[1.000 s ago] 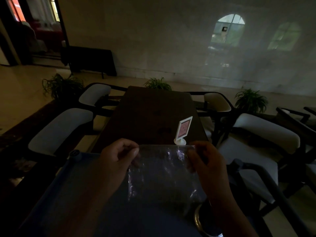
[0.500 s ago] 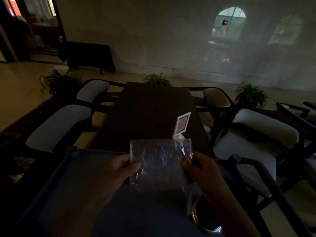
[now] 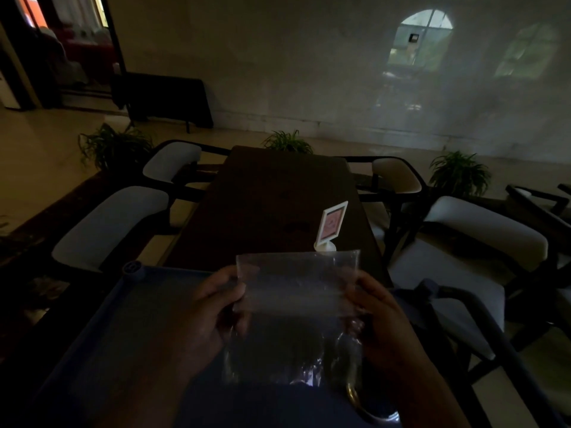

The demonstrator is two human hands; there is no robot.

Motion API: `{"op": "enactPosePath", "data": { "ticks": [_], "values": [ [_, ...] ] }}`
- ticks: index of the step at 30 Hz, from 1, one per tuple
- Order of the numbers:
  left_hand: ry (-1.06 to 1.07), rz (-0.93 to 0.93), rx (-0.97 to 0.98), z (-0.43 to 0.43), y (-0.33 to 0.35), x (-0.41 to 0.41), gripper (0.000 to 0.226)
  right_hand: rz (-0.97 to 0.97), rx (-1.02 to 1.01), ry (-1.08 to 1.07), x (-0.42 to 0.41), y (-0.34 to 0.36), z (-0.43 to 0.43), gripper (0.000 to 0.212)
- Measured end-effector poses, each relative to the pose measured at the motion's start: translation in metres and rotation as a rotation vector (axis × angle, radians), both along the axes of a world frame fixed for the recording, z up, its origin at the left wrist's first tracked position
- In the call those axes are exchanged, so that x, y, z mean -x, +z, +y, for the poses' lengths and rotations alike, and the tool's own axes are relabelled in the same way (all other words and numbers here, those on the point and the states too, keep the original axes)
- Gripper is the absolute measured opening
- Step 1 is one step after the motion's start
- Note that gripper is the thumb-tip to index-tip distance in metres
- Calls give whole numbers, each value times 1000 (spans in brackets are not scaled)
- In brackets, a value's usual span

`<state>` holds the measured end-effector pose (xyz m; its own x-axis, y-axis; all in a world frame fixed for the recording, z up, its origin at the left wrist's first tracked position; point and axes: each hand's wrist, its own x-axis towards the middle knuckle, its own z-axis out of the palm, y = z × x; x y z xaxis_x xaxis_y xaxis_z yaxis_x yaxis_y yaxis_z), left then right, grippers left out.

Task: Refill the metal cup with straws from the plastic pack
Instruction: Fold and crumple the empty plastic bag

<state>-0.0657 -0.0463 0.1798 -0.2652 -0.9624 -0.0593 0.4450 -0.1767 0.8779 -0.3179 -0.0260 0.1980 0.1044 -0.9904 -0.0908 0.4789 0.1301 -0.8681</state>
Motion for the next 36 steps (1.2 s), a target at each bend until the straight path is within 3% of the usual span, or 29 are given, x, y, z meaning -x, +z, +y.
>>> {"op": "enactPosePath", "data": {
  "ticks": [3,5,9,12,15,19,22,25,28,31,34,36],
  "values": [
    [47,147,-89,1,3,6,24,-54,-43,11,-1,-2,0,30],
    [96,136,-93,1,5,8,27,-80,-72,27,-1,-3,-1,28],
    [137,-19,-23,0,4,4,39,-12,-130,31,1,-7,-3,30],
    [106,-222,66,-2,5,-2,23,109,-163,-45,5,-11,-5,29],
    [43,-503,175,-4,3,-7,11,260,-50,1,7,-14,-7,8],
    [48,-512,192,-4,4,-5,10,440,76,-55,9,-19,-8,23],
    [49,-455,158,0,5,-5,35,490,92,-134,5,-21,-11,39],
    [-114,-627,87,1,6,-10,65,506,92,-142,3,-22,-16,44],
    [-249,-748,3,-2,9,-10,47,678,158,25,5,-14,-22,46],
    [-356,-719,-10,-5,10,1,33,831,222,219,-3,-7,-28,48],
    [-338,-715,27,-6,5,12,22,867,285,191,-13,-3,-29,45],
    [-245,-694,37,-6,-1,13,15,788,289,76,-14,-2,-27,41]
  ]
}}
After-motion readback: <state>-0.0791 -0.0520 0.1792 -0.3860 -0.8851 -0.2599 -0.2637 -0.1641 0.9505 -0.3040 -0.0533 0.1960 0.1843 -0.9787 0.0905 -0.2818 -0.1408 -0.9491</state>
